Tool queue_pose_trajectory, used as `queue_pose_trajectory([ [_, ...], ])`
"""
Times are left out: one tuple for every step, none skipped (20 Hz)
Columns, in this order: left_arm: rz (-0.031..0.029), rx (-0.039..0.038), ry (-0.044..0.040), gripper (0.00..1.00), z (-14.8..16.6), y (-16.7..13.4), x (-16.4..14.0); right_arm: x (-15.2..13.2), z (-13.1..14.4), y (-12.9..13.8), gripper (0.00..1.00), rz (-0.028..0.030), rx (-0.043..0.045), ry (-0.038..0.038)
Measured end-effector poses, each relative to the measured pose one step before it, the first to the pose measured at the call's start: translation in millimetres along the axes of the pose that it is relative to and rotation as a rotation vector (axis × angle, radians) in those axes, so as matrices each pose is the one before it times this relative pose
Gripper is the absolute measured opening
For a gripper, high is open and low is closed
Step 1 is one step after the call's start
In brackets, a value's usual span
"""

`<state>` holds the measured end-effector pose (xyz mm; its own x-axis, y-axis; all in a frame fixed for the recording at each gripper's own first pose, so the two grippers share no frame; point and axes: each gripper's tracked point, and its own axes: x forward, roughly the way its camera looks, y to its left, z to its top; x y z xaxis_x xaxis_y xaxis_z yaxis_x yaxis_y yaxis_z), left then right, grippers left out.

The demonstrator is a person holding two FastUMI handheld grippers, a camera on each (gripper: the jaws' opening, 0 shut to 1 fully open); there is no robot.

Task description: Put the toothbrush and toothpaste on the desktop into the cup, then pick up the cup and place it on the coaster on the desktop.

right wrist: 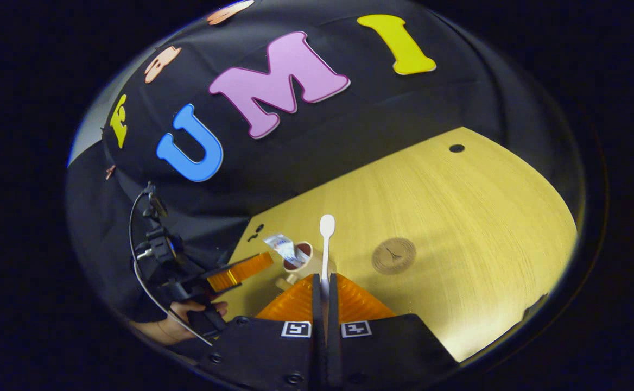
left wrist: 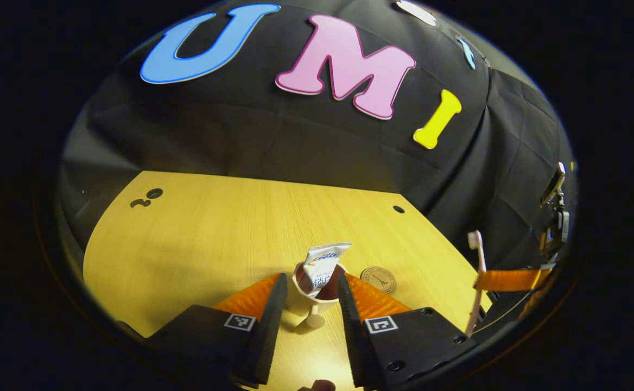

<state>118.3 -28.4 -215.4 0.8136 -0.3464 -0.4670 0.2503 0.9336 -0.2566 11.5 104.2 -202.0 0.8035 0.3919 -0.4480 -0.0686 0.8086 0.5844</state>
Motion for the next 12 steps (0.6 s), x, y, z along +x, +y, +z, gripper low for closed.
queue_pose_trajectory([
  [-0.00327, -0.01809, 0.00199, 0.59, -0.45, 1.39, -16.07, 10.19, 13.45, 14.85, 0.05, 0.02958, -0.00580, -0.02349],
  [-0.00213, -0.01580, 0.00294, 0.59, -2.68, 2.85, -16.09, 10.91, 13.81, 13.69, 0.05, 0.02916, -0.00537, -0.03073],
  [-0.00159, -0.01429, 0.00036, 0.59, -2.14, 1.69, -16.56, 14.73, 13.92, 14.14, 0.05, 0.03077, -0.00336, -0.03325],
  [0.00075, -0.01435, 0.00026, 0.59, -4.16, 3.08, -15.24, 14.10, 8.08, 10.83, 0.06, 0.02315, -0.00226, -0.02913],
  [0.00592, -0.01402, 0.00023, 0.59, -4.13, 3.29, -14.59, 15.42, 7.11, 9.29, 0.05, 0.01796, -0.00114, -0.02089],
  [0.01146, -0.01620, 0.00270, 0.59, -6.46, 4.34, -13.38, 16.38, 0.91, 5.61, 0.05, 0.01588, 0.00110, -0.01289],
  [0.01362, -0.02137, 0.00612, 0.59, -6.03, 3.84, -12.81, 15.31, 0.80, 3.30, 0.05, 0.01364, 0.00217, -0.00826],
  [0.01081, -0.02421, 0.00574, 0.58, -6.01, 3.17, -10.63, 12.98, -0.88, -2.40, 0.05, 0.00233, 0.00321, -0.00479],
  [0.01075, -0.01826, 0.00383, 0.59, -4.99, 3.39, -8.40, 12.56, -0.20, -7.08, 0.05, -0.01030, 0.00920, -0.00608],
  [0.01952, -0.01227, 0.00398, 0.59, -4.66, 4.49, -7.85, 11.15, -1.06, -7.78, 0.05, -0.00761, 0.01268, -0.00444],
  [0.01696, -0.00942, 0.00820, 0.59, -5.41, 4.99, -3.97, 7.65, -0.17, -8.72, 0.05, -0.00889, -0.00004, -0.00634],
  [0.01884, -0.01118, 0.01046, 0.59, -4.99, 4.96, -4.72, 7.17, -2.44, -9.83, 0.05, -0.01371, -0.00862, -0.00285],
])
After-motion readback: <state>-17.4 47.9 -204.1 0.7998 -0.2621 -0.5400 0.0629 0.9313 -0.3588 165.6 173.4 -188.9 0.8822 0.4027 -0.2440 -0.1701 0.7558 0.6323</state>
